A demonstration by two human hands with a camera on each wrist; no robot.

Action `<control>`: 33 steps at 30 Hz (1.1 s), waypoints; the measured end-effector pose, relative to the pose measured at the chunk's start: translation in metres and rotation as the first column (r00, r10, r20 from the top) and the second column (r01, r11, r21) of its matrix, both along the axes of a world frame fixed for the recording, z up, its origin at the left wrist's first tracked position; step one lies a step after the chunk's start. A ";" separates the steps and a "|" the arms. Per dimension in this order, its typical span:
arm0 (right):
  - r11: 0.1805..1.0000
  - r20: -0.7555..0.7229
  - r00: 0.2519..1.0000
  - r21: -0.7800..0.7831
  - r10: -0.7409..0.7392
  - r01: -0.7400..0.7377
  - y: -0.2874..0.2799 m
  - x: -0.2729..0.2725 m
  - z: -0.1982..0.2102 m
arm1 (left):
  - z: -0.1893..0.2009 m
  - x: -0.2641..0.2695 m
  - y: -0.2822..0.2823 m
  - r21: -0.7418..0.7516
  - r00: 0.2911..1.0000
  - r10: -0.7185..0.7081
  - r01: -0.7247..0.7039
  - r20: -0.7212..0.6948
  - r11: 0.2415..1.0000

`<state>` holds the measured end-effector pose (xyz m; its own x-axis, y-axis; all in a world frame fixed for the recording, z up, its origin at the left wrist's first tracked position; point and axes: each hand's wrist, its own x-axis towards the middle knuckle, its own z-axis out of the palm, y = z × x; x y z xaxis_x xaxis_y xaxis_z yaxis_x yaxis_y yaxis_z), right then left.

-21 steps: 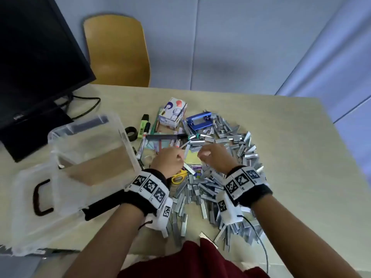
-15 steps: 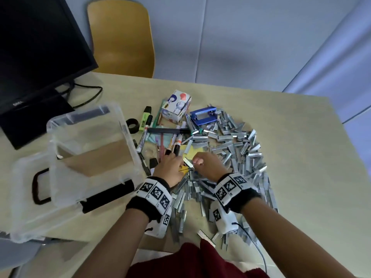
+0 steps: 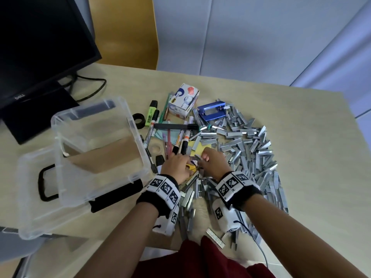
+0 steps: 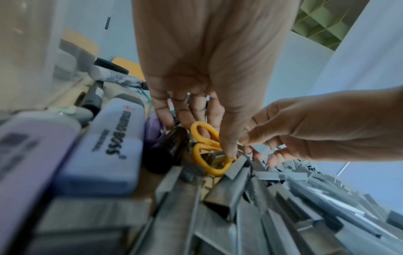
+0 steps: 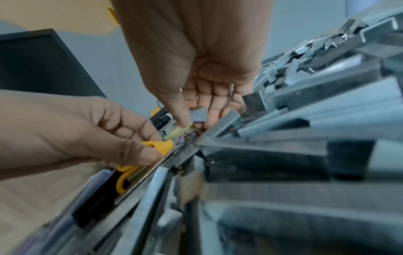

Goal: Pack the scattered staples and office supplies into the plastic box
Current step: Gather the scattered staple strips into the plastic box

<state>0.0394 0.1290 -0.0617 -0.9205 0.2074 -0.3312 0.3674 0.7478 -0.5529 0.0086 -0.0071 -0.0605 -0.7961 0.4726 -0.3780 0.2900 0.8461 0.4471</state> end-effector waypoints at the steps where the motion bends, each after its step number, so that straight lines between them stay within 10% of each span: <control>1: 0.999 -0.030 0.998 -0.025 -0.046 0.045 -0.001 -0.001 0.001 | 0.000 0.001 -0.001 0.016 1.000 0.010 -0.010 -0.003 1.000; 12: 0.958 0.099 0.957 -0.062 -0.272 0.279 -0.012 -0.054 0.006 | 0.024 -0.010 0.018 0.006 0.973 0.032 -0.031 -0.230 1.000; 27: 0.975 0.132 0.981 0.194 -0.139 0.111 0.014 -0.056 0.004 | 0.023 -0.015 0.027 -0.079 0.990 -0.006 -0.006 -0.144 0.997; 33: 0.878 0.056 0.952 -0.373 -0.300 0.299 0.035 -0.037 0.001 | 0.014 -0.010 0.024 0.192 0.989 -0.128 0.111 0.076 0.975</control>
